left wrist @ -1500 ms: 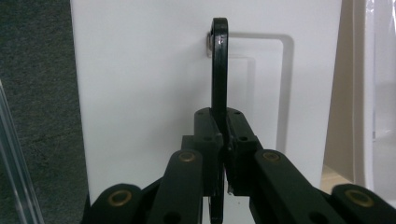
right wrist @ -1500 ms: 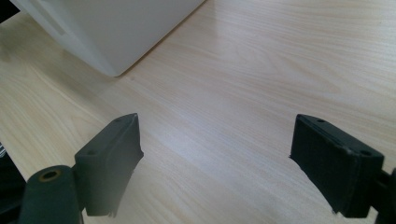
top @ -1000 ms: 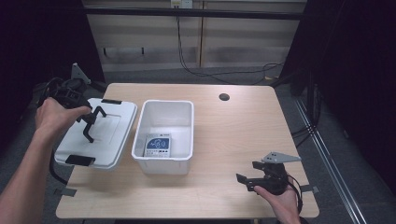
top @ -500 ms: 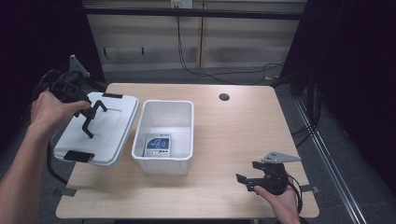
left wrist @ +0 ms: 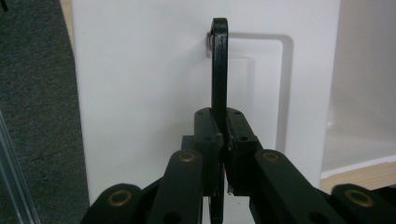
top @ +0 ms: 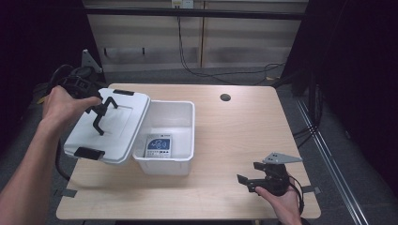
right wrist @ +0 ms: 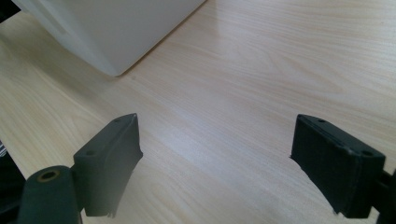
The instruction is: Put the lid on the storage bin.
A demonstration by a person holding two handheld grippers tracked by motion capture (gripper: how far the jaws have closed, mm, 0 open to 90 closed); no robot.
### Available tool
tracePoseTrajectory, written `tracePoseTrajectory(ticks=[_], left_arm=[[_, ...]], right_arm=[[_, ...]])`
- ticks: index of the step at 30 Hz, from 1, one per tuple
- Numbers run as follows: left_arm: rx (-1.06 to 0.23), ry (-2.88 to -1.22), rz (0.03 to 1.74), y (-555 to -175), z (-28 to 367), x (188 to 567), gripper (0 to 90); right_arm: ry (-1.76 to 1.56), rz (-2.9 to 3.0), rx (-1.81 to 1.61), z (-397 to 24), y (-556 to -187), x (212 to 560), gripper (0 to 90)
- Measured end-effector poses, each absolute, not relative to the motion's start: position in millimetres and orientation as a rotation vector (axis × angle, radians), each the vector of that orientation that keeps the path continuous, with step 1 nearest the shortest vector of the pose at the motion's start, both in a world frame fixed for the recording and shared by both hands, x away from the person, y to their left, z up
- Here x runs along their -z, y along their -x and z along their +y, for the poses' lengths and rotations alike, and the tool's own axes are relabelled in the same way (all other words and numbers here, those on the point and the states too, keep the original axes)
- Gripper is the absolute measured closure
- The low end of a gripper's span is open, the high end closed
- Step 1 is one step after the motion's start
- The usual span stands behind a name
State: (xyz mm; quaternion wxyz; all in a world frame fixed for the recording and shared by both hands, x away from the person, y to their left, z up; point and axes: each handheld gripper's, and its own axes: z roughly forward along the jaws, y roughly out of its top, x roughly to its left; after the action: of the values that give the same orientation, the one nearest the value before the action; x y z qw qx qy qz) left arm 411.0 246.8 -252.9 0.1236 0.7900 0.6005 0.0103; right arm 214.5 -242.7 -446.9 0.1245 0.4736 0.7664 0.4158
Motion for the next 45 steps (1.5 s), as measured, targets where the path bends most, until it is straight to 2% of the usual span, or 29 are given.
tracePoseTrajectory(ticks=[4, 14, 20, 39, 45], left_arm=[[-0.063, -2.318, 1.745, -410, 229, 252, 85.3], [0.024, -2.314, 1.684, -410, 200, 256, 85.3], [0.019, -2.314, 1.685, -409, 188, 257, 85.3], [0.040, -2.214, 1.749, -411, 159, 258, 85.2], [0.050, -2.151, 1.815, -410, 156, 256, 85.1]], right_arm=[[-1.382, 2.235, -1.214, -243, -215, 447, 15.4], [-1.380, 2.236, -1.215, -243, -214, 447, 15.3], [-1.378, 2.237, -1.214, -243, -214, 447, 15.3], [-1.383, 2.231, -1.219, -244, -214, 446, 15.0], [-1.383, 2.233, -1.216, -244, -214, 447, 14.9]])
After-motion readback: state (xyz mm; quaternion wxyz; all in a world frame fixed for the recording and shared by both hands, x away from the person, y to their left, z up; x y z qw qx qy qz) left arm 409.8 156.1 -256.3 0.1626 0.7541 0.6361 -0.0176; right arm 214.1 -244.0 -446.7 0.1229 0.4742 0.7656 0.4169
